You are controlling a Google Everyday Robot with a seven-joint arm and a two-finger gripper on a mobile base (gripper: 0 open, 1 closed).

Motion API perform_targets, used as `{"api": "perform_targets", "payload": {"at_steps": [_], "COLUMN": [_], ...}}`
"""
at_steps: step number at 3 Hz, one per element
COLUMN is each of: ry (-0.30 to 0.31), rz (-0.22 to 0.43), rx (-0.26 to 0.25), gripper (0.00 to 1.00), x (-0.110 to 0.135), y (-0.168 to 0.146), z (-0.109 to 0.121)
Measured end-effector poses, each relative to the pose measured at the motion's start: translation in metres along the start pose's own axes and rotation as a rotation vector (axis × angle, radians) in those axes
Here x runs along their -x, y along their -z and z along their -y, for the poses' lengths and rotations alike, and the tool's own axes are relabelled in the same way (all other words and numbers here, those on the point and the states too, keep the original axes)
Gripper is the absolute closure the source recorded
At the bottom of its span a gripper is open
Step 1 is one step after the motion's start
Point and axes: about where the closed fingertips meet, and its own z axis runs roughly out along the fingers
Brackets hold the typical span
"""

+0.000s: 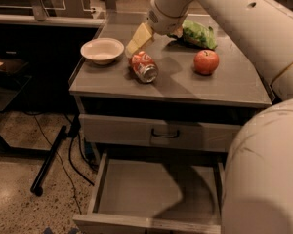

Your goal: Place coke can into middle drawer

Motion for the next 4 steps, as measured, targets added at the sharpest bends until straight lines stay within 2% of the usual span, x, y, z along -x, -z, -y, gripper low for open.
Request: {"api": "perform_targets", "payload": {"at_steps": [1,2,4], "ry": [-0.029,-0.034,-0.017], "rz": [-0.006,-0.020,-0.062], "rx": [-0.012,-0.008,0.006], "gripper": [0.00,0.00,0.00], "x": [-0.002,-0.003,-0.012], "y": [-0.014,-0.030,-0.058], "z": [0.014,0.012,-0.009]}}
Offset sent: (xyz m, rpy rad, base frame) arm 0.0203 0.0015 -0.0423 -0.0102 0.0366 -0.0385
